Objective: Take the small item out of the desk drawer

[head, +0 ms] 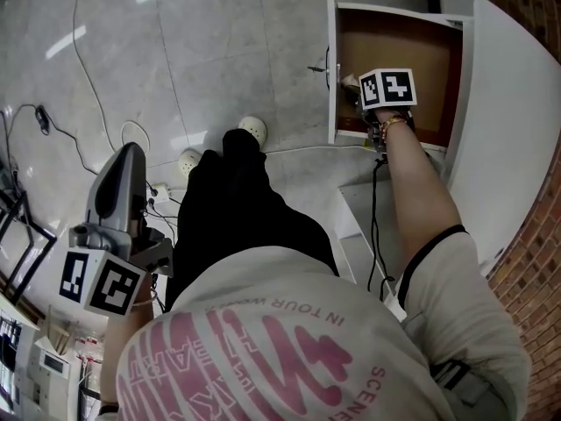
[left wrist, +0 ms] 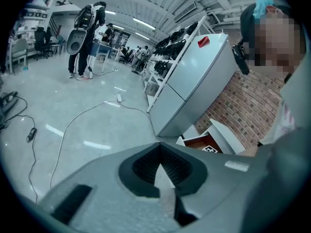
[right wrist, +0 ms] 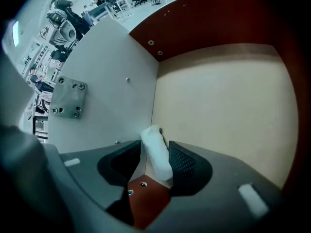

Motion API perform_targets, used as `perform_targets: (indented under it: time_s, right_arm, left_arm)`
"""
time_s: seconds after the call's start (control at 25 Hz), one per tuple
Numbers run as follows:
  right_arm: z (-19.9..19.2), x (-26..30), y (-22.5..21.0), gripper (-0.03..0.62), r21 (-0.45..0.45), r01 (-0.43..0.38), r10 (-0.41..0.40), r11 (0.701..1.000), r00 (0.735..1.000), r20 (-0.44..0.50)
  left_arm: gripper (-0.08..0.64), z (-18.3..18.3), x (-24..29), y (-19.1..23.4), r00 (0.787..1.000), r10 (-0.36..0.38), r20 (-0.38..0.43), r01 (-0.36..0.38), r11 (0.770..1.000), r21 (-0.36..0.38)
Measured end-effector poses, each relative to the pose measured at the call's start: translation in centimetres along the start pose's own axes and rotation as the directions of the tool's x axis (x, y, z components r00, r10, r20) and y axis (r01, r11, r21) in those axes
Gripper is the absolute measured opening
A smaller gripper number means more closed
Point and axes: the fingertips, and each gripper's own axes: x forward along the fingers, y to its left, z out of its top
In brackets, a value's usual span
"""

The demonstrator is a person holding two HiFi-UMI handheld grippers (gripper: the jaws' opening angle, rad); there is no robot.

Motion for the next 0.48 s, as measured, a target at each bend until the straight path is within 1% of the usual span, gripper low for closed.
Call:
perform_targets:
  time_s: [0.28,0.48]
  right_arm:
    - [-1.0,1.1,-0.5,0.198,-0.02,0.018,-0.019,1.0,0.999,-0.048]
    - [-1.0,1.3,-0.6,0.193,-0.033,0.031,-0.032,0.999,0.998,-0.057]
  left_arm:
    - [0.003,-0.6,0.6,-0.1,1.0,-0.007,-0.022,0.007,1.0,-0.001]
    - [0.003,-1.1,1.1,0.1,0.999,-0.01,-0.034,0.009,1.0,-0.007]
